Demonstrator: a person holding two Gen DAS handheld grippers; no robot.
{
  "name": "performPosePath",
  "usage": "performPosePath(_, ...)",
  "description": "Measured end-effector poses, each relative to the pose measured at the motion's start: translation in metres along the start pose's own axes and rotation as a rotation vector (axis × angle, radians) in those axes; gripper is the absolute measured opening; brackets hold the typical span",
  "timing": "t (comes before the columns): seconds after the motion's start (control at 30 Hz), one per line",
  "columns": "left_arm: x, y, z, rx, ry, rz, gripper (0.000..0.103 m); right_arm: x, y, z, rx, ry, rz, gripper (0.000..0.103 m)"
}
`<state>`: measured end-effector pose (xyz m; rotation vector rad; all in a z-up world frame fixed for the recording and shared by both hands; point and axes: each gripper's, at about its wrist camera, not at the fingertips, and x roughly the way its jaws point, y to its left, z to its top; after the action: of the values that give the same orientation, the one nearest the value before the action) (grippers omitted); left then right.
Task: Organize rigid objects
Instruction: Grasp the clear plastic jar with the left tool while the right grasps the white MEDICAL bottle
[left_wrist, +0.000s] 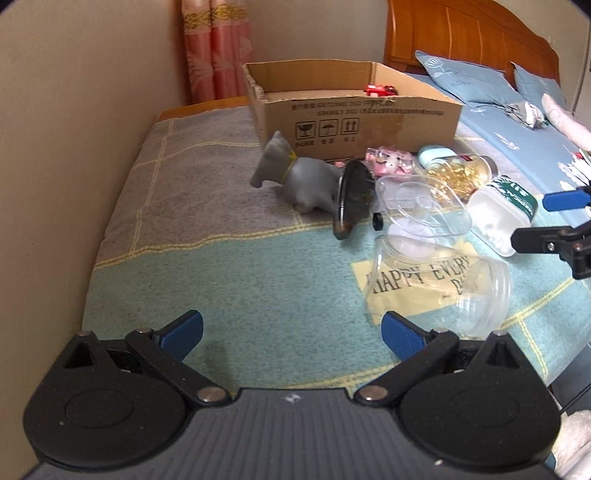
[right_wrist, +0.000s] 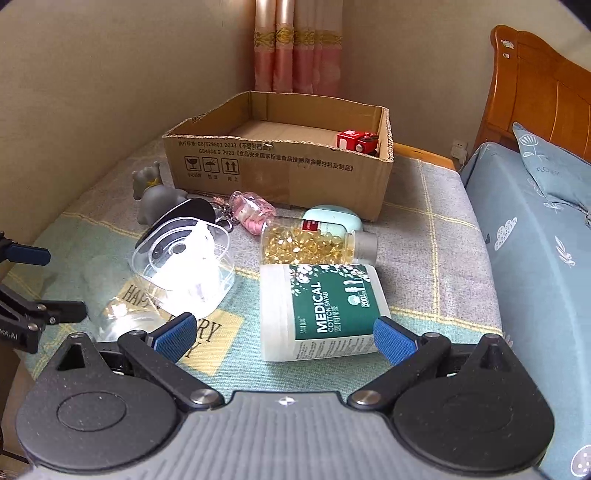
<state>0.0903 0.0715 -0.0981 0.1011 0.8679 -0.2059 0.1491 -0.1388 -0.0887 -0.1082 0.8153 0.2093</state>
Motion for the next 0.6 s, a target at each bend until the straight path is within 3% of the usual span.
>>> performPosePath(0.17, -0.007, -0.003, -0.007, 0.026, 0.01, -0.05, 0.102, 0.014, -0.009, -0.009, -0.009, 0.034, 0.017, 0.103)
performPosePath(0.33, -0.014, -0.021, -0.018, 0.083, 0.033, -0.147, 0.102, 0.031, -0.016, -0.017, -0.021, 0.078, 0.022, 0.103)
performPosePath(0.4, -0.011, -0.032, -0.02, 0.114, 0.052, -0.171, 0.102, 0.03, -0.017, -0.02, -0.041, 0.054, 0.033, 0.103)
performPosePath(0.5, -0.005, -0.05, -0.022, 0.163, 0.067, -0.128, 0.103, 0.03, -0.02, -0.021, -0.057, 0.039, 0.049, 0.103)
performPosePath(0.6, 0.0, -0.059, -0.018, 0.157, 0.062, -0.139, 0.102, 0.028, -0.02, -0.025, -0.065, 0.014, 0.057, 0.103)
